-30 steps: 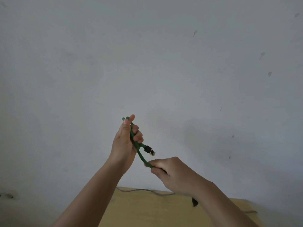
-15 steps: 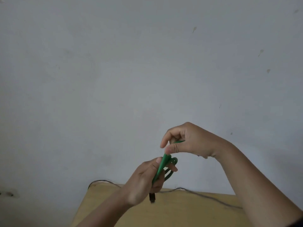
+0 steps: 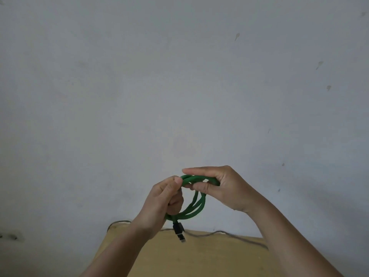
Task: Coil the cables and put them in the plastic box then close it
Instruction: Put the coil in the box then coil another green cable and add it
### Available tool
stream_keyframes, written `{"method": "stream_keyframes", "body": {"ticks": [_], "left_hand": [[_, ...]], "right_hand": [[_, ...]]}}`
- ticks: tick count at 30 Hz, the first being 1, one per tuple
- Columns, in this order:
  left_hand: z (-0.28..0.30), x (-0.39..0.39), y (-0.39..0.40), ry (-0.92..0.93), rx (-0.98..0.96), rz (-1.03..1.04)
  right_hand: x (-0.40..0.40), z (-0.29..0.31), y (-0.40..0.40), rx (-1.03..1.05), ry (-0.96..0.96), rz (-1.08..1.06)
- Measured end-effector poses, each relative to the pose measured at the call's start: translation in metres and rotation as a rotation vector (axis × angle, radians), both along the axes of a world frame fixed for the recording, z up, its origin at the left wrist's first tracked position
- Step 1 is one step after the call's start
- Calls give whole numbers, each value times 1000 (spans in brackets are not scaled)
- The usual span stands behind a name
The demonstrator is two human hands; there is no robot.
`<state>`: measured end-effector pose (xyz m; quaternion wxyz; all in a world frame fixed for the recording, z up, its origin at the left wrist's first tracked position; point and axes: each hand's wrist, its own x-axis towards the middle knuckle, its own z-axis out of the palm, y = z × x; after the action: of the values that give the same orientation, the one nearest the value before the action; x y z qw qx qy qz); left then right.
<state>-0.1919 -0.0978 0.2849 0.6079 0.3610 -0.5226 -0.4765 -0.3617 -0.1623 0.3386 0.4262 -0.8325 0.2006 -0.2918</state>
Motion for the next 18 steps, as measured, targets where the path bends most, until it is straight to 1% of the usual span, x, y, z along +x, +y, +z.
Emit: {"method": "stream_keyframes", "body": {"ticks": [2,5,6,7,9,11,13,15,18], "left_hand": [[0,-2,0,-131,-27,104],[-1,-7,0,-480,-121,390],[-2,-9,0,-564,-145,464],[-3,-11,-1,-599,-150,516],[-6,-11,-3,-592,-128,562],[-9,-9,-6,-583,-112,567],[-11,-5,-8,-588,-107,552],[-13,-1,-10,-579,-114,502],[-16,4,-11,-505,-93,372]], "right_hand": [[1,-1,-2,-51,-1,-116],[1,-3,-5,-28,-28,-247],[1,-3,-5,-15,-26,-267],[1,-4,-5,-4,-14,-274],[2,-4,-4,7,60,-264],[1,-4,-4,-7,152,-248],[-2,-4,-5,-34,188,-236],[-4,-5,-6,-75,164,-224],[-4,-7,-8,-177,86,-265]]}}
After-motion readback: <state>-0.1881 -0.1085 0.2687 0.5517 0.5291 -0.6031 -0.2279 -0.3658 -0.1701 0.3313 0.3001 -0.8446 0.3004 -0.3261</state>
